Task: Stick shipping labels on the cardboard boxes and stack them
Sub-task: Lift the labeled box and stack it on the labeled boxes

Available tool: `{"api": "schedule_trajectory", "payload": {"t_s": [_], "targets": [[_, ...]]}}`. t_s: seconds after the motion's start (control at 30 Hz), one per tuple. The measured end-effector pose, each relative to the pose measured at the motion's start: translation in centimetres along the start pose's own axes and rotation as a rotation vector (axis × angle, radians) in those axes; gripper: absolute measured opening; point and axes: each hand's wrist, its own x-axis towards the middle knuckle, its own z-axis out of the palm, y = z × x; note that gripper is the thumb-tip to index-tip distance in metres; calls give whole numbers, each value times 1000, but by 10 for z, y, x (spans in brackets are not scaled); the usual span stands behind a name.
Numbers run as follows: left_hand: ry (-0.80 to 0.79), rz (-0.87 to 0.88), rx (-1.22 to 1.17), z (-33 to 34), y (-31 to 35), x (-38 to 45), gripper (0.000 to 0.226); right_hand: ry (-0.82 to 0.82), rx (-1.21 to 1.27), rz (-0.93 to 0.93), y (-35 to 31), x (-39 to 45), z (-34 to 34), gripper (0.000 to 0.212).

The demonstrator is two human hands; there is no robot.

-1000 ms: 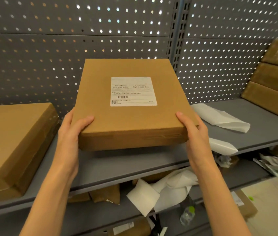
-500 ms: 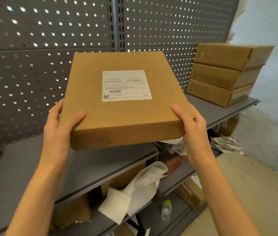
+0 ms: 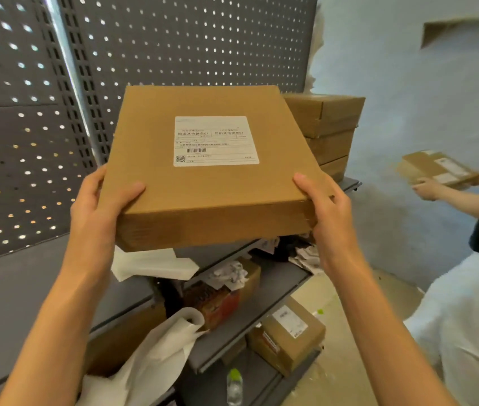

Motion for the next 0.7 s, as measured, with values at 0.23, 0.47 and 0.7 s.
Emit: {"api": "schedule_trajectory", "payload": {"t_s": [0.23,0.47,0.7], "targets": [[23,23,-24,91,7,-3,66,-11,-50,-66,-23,55,-71,68],[54,55,-30,155,18,8,55,-56,-13,-104,-36,103,-118,29],[93,64,-26,205,19,40,43,-90,-10,-145,-37,167,-135,52]]}}
